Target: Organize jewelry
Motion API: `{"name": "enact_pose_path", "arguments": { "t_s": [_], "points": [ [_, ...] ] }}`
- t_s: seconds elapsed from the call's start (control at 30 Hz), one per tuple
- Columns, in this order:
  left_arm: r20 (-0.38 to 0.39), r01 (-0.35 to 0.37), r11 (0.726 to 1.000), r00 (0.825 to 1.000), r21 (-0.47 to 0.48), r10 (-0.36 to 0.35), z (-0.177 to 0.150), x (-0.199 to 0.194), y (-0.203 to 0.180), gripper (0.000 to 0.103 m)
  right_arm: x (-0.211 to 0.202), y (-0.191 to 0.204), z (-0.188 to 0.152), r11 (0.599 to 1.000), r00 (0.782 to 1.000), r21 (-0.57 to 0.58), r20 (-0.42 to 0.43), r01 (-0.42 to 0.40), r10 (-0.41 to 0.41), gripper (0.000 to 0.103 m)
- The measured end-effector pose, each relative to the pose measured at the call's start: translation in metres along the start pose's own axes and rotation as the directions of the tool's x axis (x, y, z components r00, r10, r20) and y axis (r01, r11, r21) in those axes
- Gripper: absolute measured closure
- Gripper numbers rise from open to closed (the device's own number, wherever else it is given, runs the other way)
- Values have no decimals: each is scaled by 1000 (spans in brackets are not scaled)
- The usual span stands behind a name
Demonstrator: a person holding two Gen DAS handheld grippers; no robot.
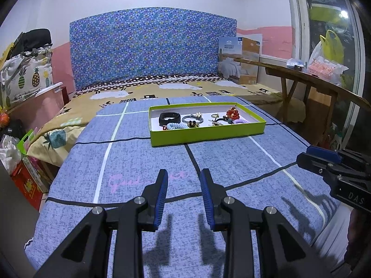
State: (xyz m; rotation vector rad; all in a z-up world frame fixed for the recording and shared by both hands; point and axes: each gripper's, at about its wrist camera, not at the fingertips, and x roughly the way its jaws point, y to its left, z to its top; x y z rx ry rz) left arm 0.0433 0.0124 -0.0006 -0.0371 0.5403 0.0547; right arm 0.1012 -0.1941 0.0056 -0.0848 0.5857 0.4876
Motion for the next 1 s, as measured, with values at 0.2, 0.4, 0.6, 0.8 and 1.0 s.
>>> {"name": "enact_pose_path", "arguments": {
  "t_s": [0.2, 0.4, 0.6, 0.8, 1.0],
  "points": [
    [5, -5, 1000, 1000, 11, 5, -1, -1, -2, 73, 0, 0, 0, 1000, 1000, -1, 0, 1, -1, 65],
    [6, -13, 1000, 1000, 12, 13, -1, -2, -2, 73, 0, 0, 0, 1000, 1000, 0, 0, 1, -1, 65],
    [4, -25, 1000, 1000, 7, 25, -2, -1, -1, 73, 1, -1, -1, 1000, 1000, 1, -4, 2, -2, 64],
    [0, -24, 1000, 1000, -1, 24, -3, 0, 0, 73, 1, -2, -2, 1000, 1000, 1, -6, 3, -3, 64],
    [-3, -20, 1000, 1000, -4, 20, -4, 0, 0, 73, 1, -2, -1, 1000, 1000, 0, -6, 3, -3, 64]
  ]
}}
